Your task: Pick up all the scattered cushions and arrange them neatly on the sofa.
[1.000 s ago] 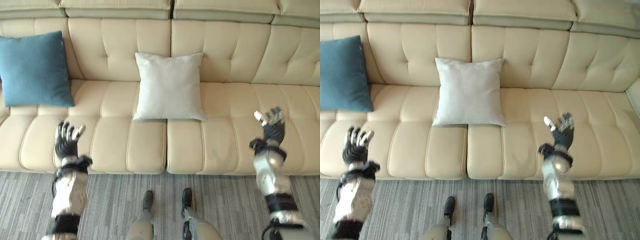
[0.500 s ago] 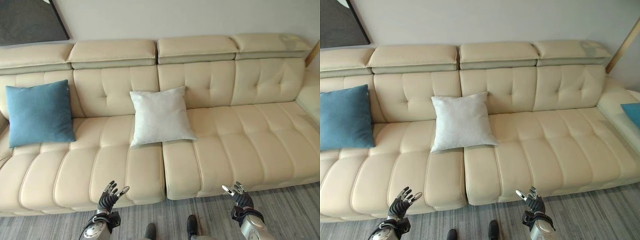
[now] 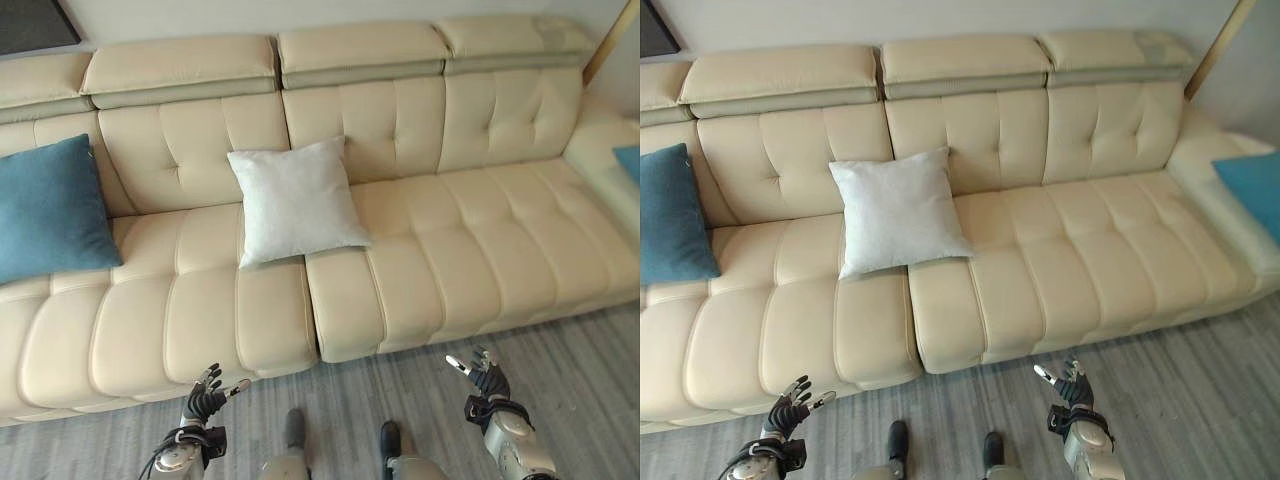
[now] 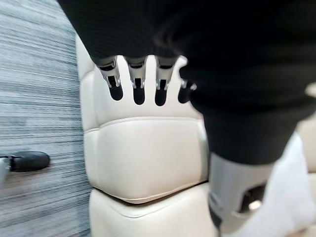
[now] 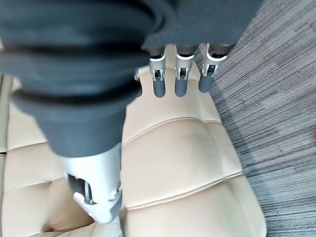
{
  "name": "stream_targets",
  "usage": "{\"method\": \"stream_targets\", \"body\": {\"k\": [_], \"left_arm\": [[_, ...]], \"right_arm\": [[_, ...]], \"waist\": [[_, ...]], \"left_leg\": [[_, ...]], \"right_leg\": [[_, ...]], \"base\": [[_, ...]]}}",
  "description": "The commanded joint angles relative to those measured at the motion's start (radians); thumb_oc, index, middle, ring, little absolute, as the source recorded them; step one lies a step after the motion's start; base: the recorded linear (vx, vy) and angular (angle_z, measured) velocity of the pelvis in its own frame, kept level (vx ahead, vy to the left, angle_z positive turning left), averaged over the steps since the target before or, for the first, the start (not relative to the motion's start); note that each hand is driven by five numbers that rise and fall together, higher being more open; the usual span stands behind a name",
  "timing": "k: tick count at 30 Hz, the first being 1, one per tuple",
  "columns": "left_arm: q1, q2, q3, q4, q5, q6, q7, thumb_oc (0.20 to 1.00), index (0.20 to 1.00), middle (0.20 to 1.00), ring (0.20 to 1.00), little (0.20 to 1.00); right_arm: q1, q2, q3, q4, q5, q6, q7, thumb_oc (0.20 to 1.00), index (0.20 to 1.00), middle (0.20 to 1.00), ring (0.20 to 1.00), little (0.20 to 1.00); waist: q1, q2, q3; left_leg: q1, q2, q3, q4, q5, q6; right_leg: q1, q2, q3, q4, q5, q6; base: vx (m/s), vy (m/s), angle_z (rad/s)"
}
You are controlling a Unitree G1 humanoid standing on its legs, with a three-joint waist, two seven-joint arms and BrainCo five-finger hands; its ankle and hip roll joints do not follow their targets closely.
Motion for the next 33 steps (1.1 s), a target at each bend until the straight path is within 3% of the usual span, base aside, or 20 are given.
{"method": "stream_targets", "body": {"k": [1,4,6,8,9,10,11,17,30,32,33], "left_arm": [[-0.059,0.057,0.035,-0.035,0.014,-0.039,0.019,1.000,1.000,1.000,1.000,1.000],[-0.091,0.042,0.017,-0.039,0.007,-0.041,0.022,1.000,1.000,1.000,1.000,1.000],[-0.110,0.036,0.012,-0.047,-0.002,-0.045,0.020,1.000,1.000,1.000,1.000,1.000],[-0.106,0.032,0.011,-0.061,-0.006,-0.045,0.009,1.000,1.000,1.000,1.000,1.000],[-0.106,0.032,0.011,-0.061,-0.006,-0.045,0.009,1.000,1.000,1.000,1.000,1.000],[-0.102,0.025,0.007,-0.074,-0.017,-0.047,0.001,1.000,1.000,1.000,1.000,1.000],[-0.098,0.017,0.005,-0.075,-0.023,-0.045,0.001,1.000,1.000,1.000,1.000,1.000],[-0.085,-0.004,-0.019,-0.096,-0.014,-0.028,0.009,1.000,1.000,1.000,1.000,1.000],[-0.091,0.026,-0.049,-0.071,0.043,0.008,-0.018,1.000,1.000,1.000,1.000,1.000],[-0.110,0.038,-0.055,-0.073,0.059,0.008,-0.015,1.000,1.000,1.000,1.000,1.000],[-0.113,0.039,-0.049,-0.075,0.060,0.008,-0.017,1.000,1.000,1.000,1.000,1.000]], "right_arm": [[-0.020,-0.023,0.003,-0.087,-0.039,-0.028,-0.009,1.000,1.000,1.000,1.000,1.000],[-0.026,-0.039,0.008,-0.079,-0.033,-0.026,-0.010,1.000,1.000,1.000,1.000,1.000],[-0.031,-0.042,0.010,-0.067,-0.031,-0.021,-0.009,1.000,1.000,1.000,1.000,1.000],[-0.029,-0.036,0.012,-0.060,-0.018,-0.019,0.005,1.000,1.000,1.000,1.000,1.000],[-0.029,-0.036,0.012,-0.059,-0.018,-0.019,0.005,1.000,1.000,1.000,1.000,1.000],[-0.033,-0.034,0.021,-0.054,-0.006,-0.022,0.023,1.000,1.000,1.000,1.000,1.000],[-0.033,-0.031,0.022,-0.054,-0.005,-0.022,0.029,1.000,1.000,1.000,1.000,1.000],[-0.019,-0.011,-0.003,-0.049,0.009,-0.018,0.020,1.000,1.000,1.000,1.000,1.000],[0.015,0.015,-0.007,-0.043,0.017,-0.003,0.020,1.000,1.000,1.000,1.000,1.000],[0.021,0.030,-0.013,-0.059,0.019,0.001,0.011,1.000,1.000,1.000,1.000,1.000],[0.022,0.035,-0.013,-0.062,0.017,0.001,0.010,1.000,1.000,1.000,1.000,1.000]], "waist": [[0.010,-0.051,0.011],[0.004,-0.032,0.048],[-0.011,-0.042,0.057],[-0.023,-0.062,0.053],[-0.023,-0.061,0.051],[-0.031,-0.071,0.043],[-0.037,-0.067,0.033],[-0.065,-0.043,-0.029],[-0.090,-0.061,-0.009],[-0.111,-0.056,0.027],[-0.109,-0.054,0.032]], "left_leg": [[-0.098,-0.047,-0.034,0.012,0.027,-0.034],[-0.134,-0.039,-0.055,0.021,0.059,-0.063],[-0.133,-0.062,-0.079,0.094,0.002,-0.042],[-0.101,-0.089,-0.094,0.172,-0.095,-0.020],[-0.104,-0.089,-0.095,0.172,-0.093,-0.020],[-0.054,-0.122,-0.120,0.226,-0.179,-0.011],[-0.017,-0.122,-0.124,0.209,-0.197,-0.008],[0.084,-0.118,-0.123,0.007,-0.148,-0.002],[0.109,-0.129,-0.053,-0.009,-0.162,0.028],[0.119,-0.117,0.014,-0.009,-0.172,0.038],[0.122,-0.109,0.043,-0.009,-0.177,0.036]], "right_leg": [[0.117,-0.004,-0.016,0.023,-0.173,0.021],[0.106,0.012,-0.043,0.030,-0.176,0.003],[0.077,-0.004,-0.065,0.047,-0.157,0.004],[0.061,-0.027,-0.065,0.051,-0.132,0.005],[0.059,-0.027,-0.065,0.050,-0.131,0.005],[0.051,-0.036,-0.057,0.047,-0.117,0.005],[0.050,-0.031,-0.056,0.043,-0.120,0.005],[0.047,-0.004,-0.061,0.019,-0.103,0.015],[0.008,-0.030,-0.010,0.066,-0.076,0.052],[-0.059,-0.044,-0.019,0.185,-0.086,0.066],[-0.066,-0.060,-0.063,0.198,-0.088,0.066]], "base": [[-0.25,-0.249,0.13],[-0.25,-0.158,0.19],[-0.26,-0.103,0.32],[-0.14,-0.053,0.28],[-0.11,-0.012,0.11],[-0.08,0.018,0.02],[-0.07,0.052,-0.29],[0.01,0.090,0.06],[-0.04,0.083,-0.13],[-0.12,0.054,-0.42],[-0.13,0.033,-0.92]]}}
